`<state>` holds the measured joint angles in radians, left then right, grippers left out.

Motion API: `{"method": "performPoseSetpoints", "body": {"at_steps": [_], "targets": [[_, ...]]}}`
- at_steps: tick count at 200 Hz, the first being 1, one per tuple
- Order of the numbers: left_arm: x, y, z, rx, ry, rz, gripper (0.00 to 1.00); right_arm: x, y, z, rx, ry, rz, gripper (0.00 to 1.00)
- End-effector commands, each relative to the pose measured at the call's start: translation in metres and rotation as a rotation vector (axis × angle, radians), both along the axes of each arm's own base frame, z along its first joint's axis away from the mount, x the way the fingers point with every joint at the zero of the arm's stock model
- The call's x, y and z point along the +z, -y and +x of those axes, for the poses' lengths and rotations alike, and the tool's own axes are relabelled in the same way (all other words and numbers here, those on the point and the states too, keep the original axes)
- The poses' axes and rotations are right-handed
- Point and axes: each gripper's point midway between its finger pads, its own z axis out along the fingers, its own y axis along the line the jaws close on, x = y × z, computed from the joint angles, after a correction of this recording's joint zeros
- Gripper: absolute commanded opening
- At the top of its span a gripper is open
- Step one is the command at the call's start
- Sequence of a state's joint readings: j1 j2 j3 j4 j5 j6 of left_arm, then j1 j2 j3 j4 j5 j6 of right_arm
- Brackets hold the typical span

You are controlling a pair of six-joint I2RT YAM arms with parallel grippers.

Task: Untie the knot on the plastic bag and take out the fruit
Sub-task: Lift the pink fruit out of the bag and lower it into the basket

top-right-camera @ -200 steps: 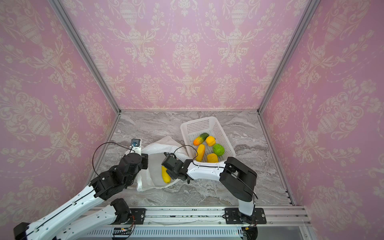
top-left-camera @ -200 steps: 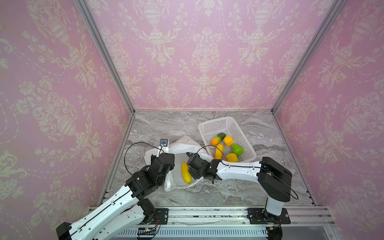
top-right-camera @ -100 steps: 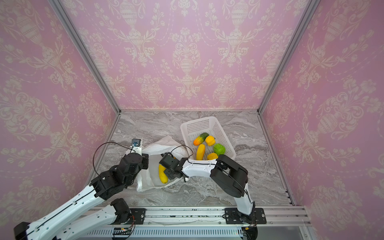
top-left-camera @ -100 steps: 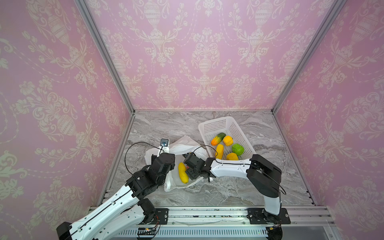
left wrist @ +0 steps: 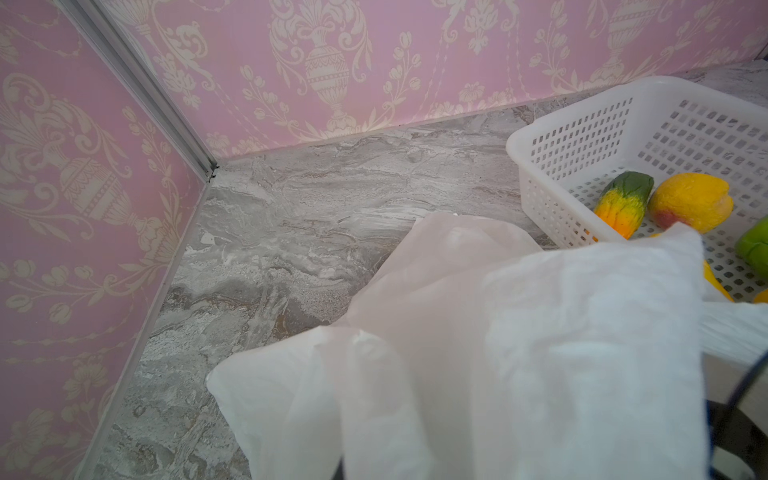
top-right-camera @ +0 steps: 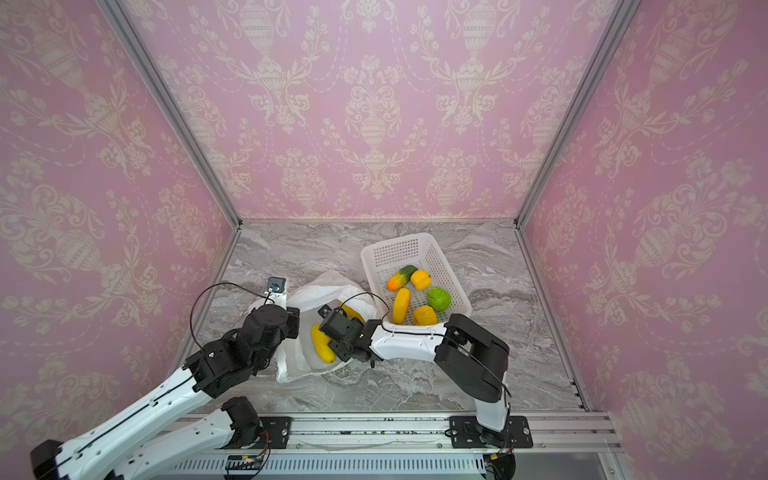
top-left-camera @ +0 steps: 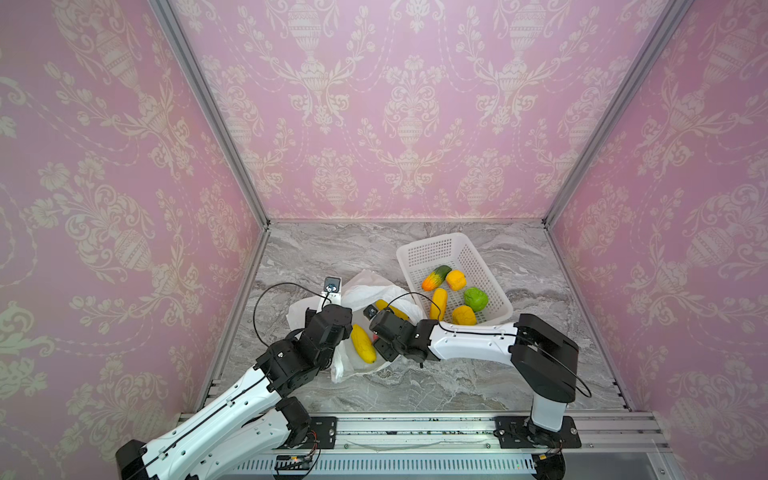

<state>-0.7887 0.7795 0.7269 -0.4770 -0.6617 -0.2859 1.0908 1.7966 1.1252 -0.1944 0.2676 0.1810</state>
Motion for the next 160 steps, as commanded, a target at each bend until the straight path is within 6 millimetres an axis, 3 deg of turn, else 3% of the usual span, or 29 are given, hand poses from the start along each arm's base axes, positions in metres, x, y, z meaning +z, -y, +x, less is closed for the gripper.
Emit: {"method": "performPoseSetpoints", "body": {"at_steps": [1,53,86,107,125,138,143,160], "targets": [[0.007,-0.002,0.002,0.01,0.017,0.01,0.0,0.033,0.002,-0.006,0.044,0.05,0.114,0.48],[0.005,-0.004,0.004,0.024,0.012,0.001,0.0,0.07,0.013,-0.046,0.19,0.057,0.285,0.41],[0.004,-0.005,0.003,0.027,0.005,-0.014,0.0,0.122,0.031,-0.06,0.212,0.13,0.477,0.38],[0.003,-0.004,0.003,0.023,0.0,-0.014,0.0,0.157,0.066,-0.043,0.074,0.245,0.554,0.34],[0.003,-0.004,0.004,0.022,0.003,-0.013,0.0,0.173,0.101,-0.023,-0.065,0.298,0.597,0.31],[0.003,-0.004,0.004,0.023,0.001,-0.015,0.0,0.176,0.12,-0.012,-0.141,0.307,0.626,0.31],[-0.009,-0.005,0.003,0.022,-0.018,0.002,0.0,0.176,0.128,-0.006,-0.179,0.314,0.631,0.32],[-0.012,-0.005,0.002,0.019,-0.022,0.0,0.0,0.167,0.154,0.014,-0.316,0.313,0.609,0.32]]}}
